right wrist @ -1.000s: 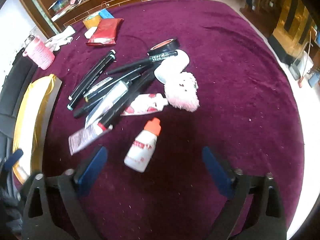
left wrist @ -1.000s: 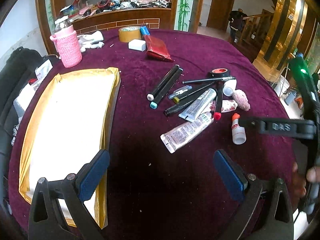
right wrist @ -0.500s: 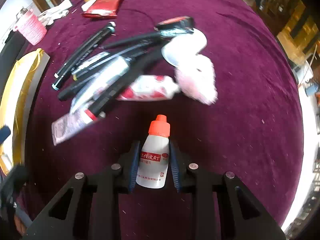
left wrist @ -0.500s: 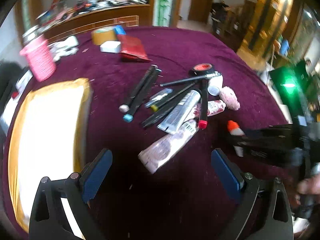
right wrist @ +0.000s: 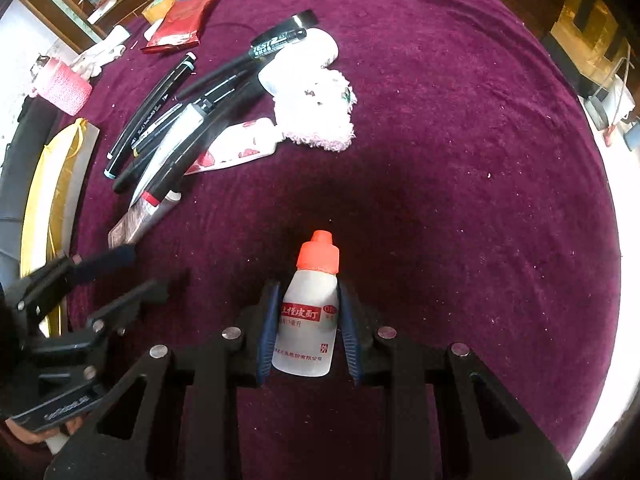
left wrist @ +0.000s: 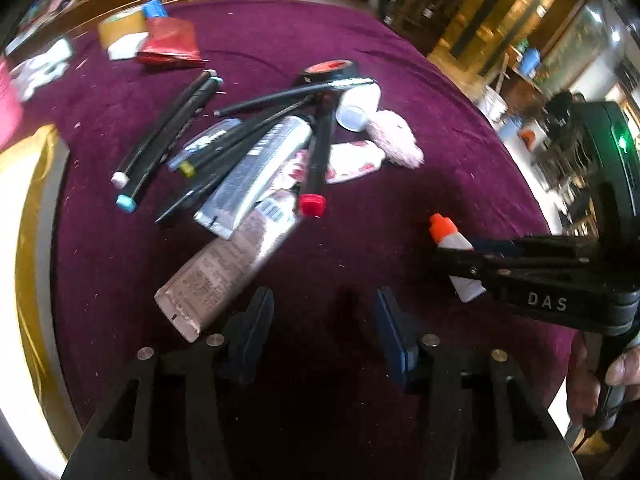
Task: Organize objects
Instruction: 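Grasp the white orange-capped bottle with the right gripper while the left grasps a silver tube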
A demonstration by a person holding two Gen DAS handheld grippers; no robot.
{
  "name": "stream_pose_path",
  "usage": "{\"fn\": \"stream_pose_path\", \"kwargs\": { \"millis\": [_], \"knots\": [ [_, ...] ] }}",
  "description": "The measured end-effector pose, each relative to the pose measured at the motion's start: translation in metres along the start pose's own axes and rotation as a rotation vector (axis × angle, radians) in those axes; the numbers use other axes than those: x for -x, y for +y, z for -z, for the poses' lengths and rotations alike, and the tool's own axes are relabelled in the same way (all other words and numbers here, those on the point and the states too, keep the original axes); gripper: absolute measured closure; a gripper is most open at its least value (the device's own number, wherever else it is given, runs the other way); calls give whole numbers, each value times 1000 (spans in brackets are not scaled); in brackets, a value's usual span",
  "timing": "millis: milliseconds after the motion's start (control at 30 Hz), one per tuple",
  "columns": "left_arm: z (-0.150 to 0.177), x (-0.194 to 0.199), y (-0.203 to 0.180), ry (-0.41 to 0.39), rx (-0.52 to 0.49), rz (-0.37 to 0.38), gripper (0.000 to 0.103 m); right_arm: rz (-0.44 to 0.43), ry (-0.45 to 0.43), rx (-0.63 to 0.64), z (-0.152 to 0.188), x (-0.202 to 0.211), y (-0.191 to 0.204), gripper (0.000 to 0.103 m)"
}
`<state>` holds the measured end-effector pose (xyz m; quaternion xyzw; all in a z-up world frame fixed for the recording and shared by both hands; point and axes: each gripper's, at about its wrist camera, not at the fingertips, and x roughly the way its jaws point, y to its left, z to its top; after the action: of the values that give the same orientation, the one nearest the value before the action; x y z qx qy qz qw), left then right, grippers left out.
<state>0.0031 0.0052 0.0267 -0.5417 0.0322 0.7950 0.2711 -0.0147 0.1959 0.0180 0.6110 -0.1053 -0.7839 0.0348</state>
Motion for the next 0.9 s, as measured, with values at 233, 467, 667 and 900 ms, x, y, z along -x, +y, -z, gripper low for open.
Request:
{"fn": "stream_pose_path", "kwargs": {
  "millis": [233, 467, 667, 900],
  "knots": [
    [-14, 9, 16, -96, -62, -147, 40, -16, -5, 14, 1, 0, -2, 77],
    [-11, -14, -1, 71, -83, 126, 41, -36, -5, 16, 1, -1, -5, 77],
    [-5, -4, -7, 48, -38, 179, 47, -97, 6, -20, -1, 1, -15, 77],
    [-21, -20, 2, 32, 54, 79, 47, -82, 0, 2, 2, 1, -11, 77]
  ]
}}
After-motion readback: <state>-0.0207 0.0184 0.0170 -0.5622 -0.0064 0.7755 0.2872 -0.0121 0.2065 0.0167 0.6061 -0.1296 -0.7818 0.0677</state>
